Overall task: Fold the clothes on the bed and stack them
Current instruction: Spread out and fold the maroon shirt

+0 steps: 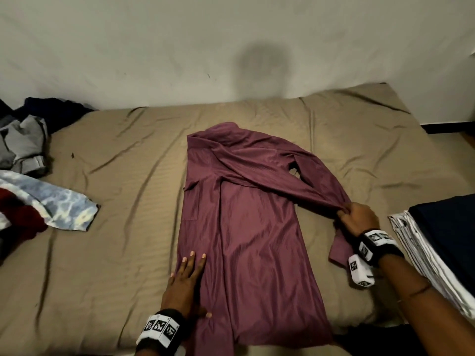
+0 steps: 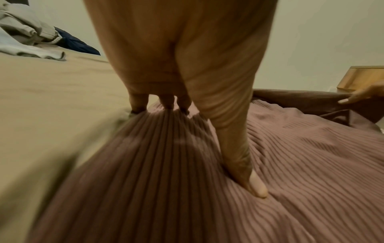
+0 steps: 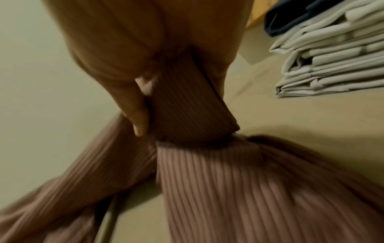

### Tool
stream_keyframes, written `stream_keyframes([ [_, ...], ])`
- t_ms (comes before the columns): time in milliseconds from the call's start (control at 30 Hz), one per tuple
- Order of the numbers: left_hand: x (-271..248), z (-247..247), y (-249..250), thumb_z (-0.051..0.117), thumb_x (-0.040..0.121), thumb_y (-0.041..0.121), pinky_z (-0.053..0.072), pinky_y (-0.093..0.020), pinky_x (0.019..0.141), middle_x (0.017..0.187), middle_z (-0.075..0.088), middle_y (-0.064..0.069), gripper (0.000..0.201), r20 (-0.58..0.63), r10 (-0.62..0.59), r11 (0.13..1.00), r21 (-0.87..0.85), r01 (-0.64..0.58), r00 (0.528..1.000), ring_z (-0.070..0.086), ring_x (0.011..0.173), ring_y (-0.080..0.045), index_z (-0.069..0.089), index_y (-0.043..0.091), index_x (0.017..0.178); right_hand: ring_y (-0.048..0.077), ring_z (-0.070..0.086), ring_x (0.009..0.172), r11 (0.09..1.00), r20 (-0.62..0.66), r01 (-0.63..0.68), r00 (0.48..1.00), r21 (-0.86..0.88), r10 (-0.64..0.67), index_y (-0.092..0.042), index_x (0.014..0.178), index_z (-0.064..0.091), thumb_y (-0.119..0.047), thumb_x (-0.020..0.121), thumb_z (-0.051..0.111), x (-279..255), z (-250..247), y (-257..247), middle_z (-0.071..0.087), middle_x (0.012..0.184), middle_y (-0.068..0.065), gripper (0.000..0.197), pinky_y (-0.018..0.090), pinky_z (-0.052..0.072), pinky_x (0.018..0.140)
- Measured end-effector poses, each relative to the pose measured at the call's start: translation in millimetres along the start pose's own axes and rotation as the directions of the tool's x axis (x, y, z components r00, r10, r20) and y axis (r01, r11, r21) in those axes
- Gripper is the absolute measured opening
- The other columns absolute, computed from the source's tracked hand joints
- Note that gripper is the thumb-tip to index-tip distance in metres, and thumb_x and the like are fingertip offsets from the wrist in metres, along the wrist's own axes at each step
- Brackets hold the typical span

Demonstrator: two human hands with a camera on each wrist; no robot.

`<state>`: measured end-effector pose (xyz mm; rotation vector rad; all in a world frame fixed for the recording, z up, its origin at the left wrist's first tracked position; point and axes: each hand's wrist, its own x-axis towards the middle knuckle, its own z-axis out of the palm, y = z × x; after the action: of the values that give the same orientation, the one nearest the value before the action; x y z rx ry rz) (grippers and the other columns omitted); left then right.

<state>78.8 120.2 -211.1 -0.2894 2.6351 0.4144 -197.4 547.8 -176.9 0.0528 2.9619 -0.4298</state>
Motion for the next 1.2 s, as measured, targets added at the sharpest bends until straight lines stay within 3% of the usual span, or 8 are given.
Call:
stream_keyframes([
  [200,0.0,-1.6,0.3,0.093,0.052,0.059,0.013,-0.048,0.125,0.167,-0.025,0.001,0.158,0.019,-0.005,1.000,0.002,0.005,1.000,-0.016,0.156,-0.023,-0.024,0.036,0.156,0.016,0.051,0.052,0.865,0.129,-0.096,0.991,0.493,0.036,-0.014,0.064,0.074,-0.023,0.077,0.082,24.4,-50.9,9.2,0.059,0.051,-0.002,0.018,0.025,0.041,0.053],
  [333,-0.9,-5.9,1.6,0.093,0.054,0.057,0.011,-0.049,0.124,0.167,-0.025,0.000,0.157,0.052,-0.003,1.000,0.001,0.003,0.999,-0.016,0.156,-0.024,-0.023,0.035,0.157,0.012,0.059,0.053,0.673,0.094,-0.106,0.994,0.732,0.054,-0.007,0.079,0.065,0.007,0.066,0.085,16.2,-101.0,-26.5,0.067,0.056,-0.006,0.028,0.019,0.051,0.050],
  [500,-5.0,-29.7,2.7,0.088,0.057,0.064,0.023,-0.050,0.124,0.168,0.022,-0.007,0.129,0.040,-0.018,0.964,-0.263,0.028,0.999,0.022,0.154,-0.022,0.023,0.024,0.161,0.010,0.069,0.071,0.552,0.000,0.130,0.974,0.824,-0.228,-0.007,0.090,0.072,-0.026,0.035,0.100,-40.5,-167.4,-119.0,0.077,0.081,-0.002,0.064,0.028,0.061,0.076],
  [600,-15.1,-50.1,10.8,0.091,0.046,0.071,0.056,-0.031,0.094,0.122,0.073,-0.007,0.101,-0.114,-0.177,0.411,-0.911,-0.031,0.978,0.071,0.108,-0.015,0.067,0.014,0.126,0.012,0.072,0.086,0.561,-0.103,0.364,0.891,0.744,-0.441,-0.013,0.097,0.077,-0.004,0.062,0.091,-106.5,-181.5,-181.2,0.078,0.095,-0.001,0.039,0.040,0.058,0.089],
  [733,-31.7,-70.9,14.9,0.056,0.079,0.080,0.059,-0.033,0.065,0.103,0.073,-0.020,0.079,0.158,-0.086,-0.217,-0.967,0.137,0.984,0.071,0.083,-0.029,0.069,0.011,0.115,-0.002,0.067,0.105,0.587,0.108,0.583,0.652,0.562,-0.751,-0.027,0.119,0.073,-0.038,0.068,0.093,-213.7,-132.4,-233.8,0.073,0.113,-0.018,0.056,0.018,0.049,0.095],
  [933,-44.2,-16.6,-4.4,0.090,0.076,0.035,0.059,-0.048,0.088,0.106,0.074,-0.023,0.054,0.223,-0.058,-0.133,-0.968,0.213,0.973,0.072,0.100,-0.039,0.074,-0.003,0.111,0.006,0.057,0.123,0.776,0.387,0.378,0.705,0.505,-0.595,-0.031,0.127,0.066,-0.079,0.071,0.068,-260.1,21.3,-241.5,0.065,0.132,-0.009,0.073,0.038,0.044,0.109],
  [1033,-46.1,5.6,-13.3,0.083,0.080,0.005,0.057,-0.026,0.065,0.080,0.077,-0.008,0.010,0.192,-0.187,0.010,-0.980,0.197,0.963,0.068,0.081,-0.028,0.075,0.000,0.081,0.020,0.007,0.155,0.844,0.448,0.493,0.718,0.212,-0.532,-0.038,0.157,0.022,-0.088,0.073,0.042,-256.8,82.8,-231.7,0.001,0.169,-0.002,0.100,0.044,0.018,0.123],
  [1200,-60.8,13.2,-14.8,0.062,0.092,0.005,0.061,-0.049,0.084,0.113,0.068,-0.035,0.028,0.242,-0.092,-0.343,-0.918,0.198,0.966,0.072,0.092,-0.039,0.065,-0.012,0.115,0.012,-0.026,0.151,0.794,0.307,0.583,0.734,0.171,-0.605,-0.033,0.159,-0.011,-0.087,0.083,0.015,-250.0,108.0,-247.8,-0.030,0.164,-0.006,0.097,0.034,-0.004,0.122],
])
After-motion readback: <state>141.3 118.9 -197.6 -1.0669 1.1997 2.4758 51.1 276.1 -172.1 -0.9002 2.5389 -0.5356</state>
